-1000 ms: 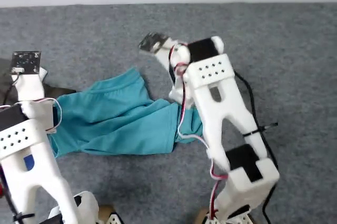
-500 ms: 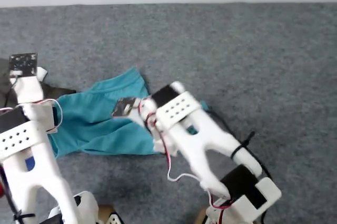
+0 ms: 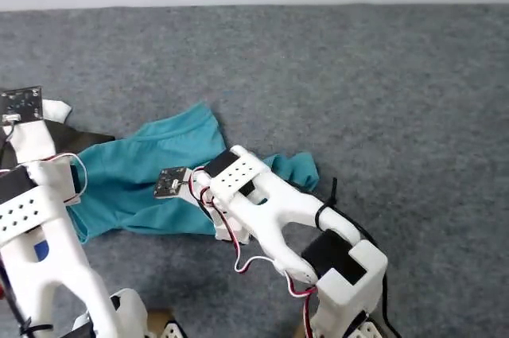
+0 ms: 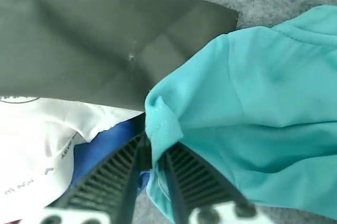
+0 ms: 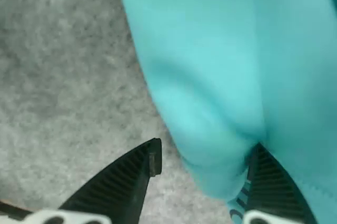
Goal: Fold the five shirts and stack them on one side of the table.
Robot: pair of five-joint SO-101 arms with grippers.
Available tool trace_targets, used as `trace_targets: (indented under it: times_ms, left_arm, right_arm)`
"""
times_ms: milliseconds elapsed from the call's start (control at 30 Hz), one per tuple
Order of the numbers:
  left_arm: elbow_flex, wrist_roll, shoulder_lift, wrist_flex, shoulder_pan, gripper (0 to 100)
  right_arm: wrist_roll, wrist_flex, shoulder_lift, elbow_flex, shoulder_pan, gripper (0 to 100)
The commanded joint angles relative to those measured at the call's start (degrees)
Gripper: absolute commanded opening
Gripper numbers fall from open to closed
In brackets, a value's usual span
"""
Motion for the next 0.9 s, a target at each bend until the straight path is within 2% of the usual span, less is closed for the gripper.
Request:
trace_targets:
  times_ms: [0, 100, 333, 567, 767, 867]
  left_arm:
    - [-0.40, 0.44, -1.67, -1.05, -0.18, 0]
    - [-0.40, 0.44, -1.67, -0.79, -0.18, 0]
    - [0.66, 0.53, -1.76, -0.88, -0.09, 0]
    - [1.36, 0.53, -2.11, -0.97, -0.09, 0]
    - [0.84, 0.53, -2.20, -0.62, 0.09, 0]
    - [-2.15, 0.53, -2.20, 2.90, 0.18, 0]
  right_arm:
    - [0.62, -2.86, 2.42, -0.26, 2.86, 27.0]
    - [0.62, -3.38, 3.82, -0.53, 5.76, 23.6]
    - [0.62, -2.33, 4.44, -5.89, 9.71, 3.5]
    - [0.44, 3.56, 4.18, -13.36, 10.95, 1.0]
    - [0.35, 16.40, 4.09, -27.78, 13.23, 1.1]
    - [0.26, 23.52, 4.09, -37.54, 14.46, 1.1]
